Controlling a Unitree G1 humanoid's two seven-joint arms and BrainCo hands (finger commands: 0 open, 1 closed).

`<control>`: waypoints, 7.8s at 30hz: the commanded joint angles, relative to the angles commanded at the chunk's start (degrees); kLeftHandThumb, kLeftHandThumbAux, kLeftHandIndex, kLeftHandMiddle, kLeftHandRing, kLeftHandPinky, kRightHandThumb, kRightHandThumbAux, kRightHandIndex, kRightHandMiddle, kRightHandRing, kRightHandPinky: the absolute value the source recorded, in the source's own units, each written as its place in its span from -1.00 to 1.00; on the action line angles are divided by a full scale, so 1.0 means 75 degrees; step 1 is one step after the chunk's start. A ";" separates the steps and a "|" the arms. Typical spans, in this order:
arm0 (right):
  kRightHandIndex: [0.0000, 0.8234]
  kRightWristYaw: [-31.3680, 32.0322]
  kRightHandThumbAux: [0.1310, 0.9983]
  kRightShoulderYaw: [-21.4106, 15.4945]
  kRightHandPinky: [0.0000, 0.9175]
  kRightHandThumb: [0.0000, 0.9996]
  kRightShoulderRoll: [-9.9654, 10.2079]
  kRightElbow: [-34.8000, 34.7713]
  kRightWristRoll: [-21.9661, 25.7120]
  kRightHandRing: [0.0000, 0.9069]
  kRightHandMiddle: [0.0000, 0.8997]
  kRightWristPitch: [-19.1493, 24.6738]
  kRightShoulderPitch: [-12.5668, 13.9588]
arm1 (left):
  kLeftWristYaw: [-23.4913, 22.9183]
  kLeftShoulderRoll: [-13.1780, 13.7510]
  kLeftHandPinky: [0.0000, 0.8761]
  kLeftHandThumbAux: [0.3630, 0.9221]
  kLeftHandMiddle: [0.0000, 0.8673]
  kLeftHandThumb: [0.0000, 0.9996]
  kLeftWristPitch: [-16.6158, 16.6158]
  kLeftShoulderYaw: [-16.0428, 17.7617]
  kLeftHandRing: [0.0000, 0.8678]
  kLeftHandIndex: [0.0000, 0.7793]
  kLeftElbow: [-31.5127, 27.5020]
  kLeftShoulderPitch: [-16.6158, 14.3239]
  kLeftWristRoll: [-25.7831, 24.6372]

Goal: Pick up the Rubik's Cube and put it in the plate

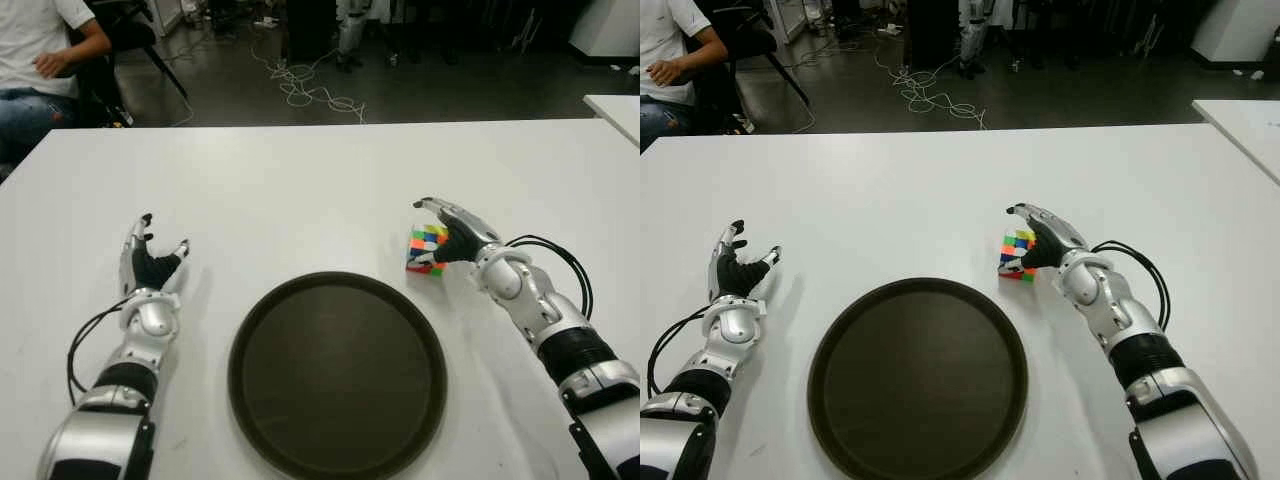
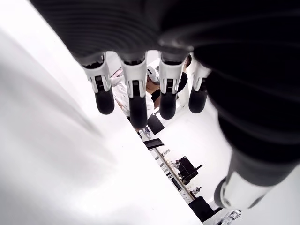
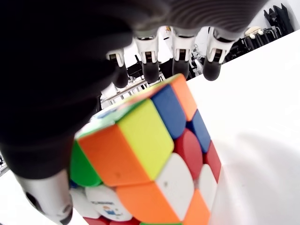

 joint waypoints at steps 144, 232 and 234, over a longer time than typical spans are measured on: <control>-0.99 0.2232 0.30 0.0667 -0.98 -1.00 -0.0460 -0.0776 -0.0624 -0.93 -0.92 0.1516 -0.0391 | 0.0242 -0.0020 -0.66 0.25 -0.67 -0.62 0.0020 -0.0115 -0.67 -0.75 -0.0096 0.0019 0.0101; 0.06 -0.0152 0.37 -0.0446 0.63 0.40 0.0377 0.0049 0.0487 0.68 0.73 0.1179 -0.0229 | 0.0252 0.0007 -0.74 0.25 -0.69 -0.58 0.0239 -0.0220 -0.71 -0.77 -0.0098 -0.0017 0.0154; 0.06 -0.0151 0.37 -0.0469 0.63 0.40 0.0388 0.0051 0.0518 0.68 0.73 0.1168 -0.0226 | 0.0254 0.0003 -0.76 0.25 -0.69 -0.58 0.0255 -0.0207 -0.71 -0.77 -0.0085 -0.0025 0.0140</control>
